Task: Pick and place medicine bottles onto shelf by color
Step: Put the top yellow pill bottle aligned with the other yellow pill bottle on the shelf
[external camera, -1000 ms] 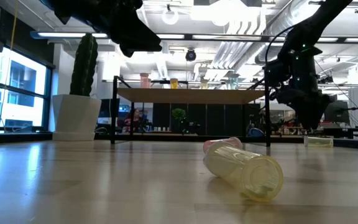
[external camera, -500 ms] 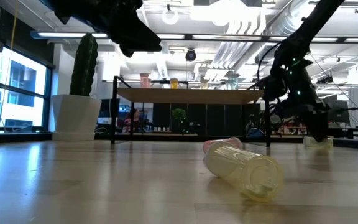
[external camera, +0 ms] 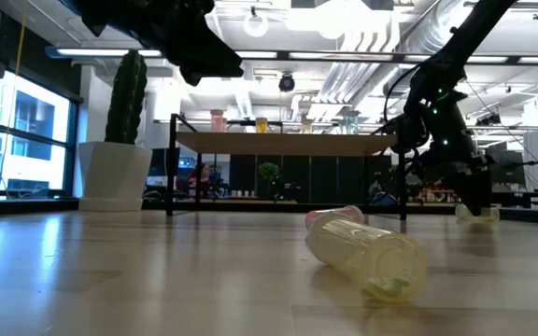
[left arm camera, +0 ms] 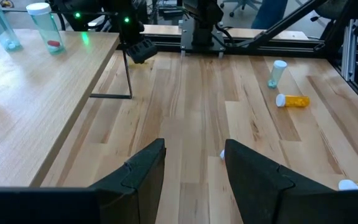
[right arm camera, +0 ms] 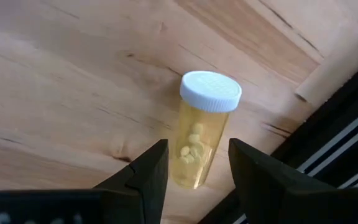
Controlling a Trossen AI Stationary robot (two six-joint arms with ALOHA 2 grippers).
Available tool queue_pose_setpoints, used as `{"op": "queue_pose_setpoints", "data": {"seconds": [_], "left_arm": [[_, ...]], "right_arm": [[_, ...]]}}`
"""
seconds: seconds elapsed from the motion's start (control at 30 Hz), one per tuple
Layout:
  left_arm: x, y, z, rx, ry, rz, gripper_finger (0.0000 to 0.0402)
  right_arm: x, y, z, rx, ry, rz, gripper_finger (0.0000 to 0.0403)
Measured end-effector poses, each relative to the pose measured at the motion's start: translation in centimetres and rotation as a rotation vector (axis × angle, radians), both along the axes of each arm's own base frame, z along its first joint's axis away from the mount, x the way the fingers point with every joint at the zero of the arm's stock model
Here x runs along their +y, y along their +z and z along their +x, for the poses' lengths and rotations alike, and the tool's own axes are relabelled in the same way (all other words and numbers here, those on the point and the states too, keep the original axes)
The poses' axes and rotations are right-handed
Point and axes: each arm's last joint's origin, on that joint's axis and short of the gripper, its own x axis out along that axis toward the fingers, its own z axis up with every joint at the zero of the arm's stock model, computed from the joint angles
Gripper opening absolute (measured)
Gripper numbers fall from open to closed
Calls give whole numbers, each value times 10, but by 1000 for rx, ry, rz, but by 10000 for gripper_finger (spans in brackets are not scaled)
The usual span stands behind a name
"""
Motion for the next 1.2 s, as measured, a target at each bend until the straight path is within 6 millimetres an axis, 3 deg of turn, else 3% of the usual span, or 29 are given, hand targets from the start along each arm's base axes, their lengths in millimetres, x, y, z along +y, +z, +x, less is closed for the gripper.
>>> {"op": "queue_pose_setpoints", "data": {"seconds": [0.7, 1.2], "left_arm": [[0, -2, -1, 22, 0, -6, 158], [0, -2, -1, 22, 0, -6, 158]], "right_arm": [[1, 0, 2, -15, -76, -8, 158], [3, -7, 6, 43, -59, -16, 102]]}}
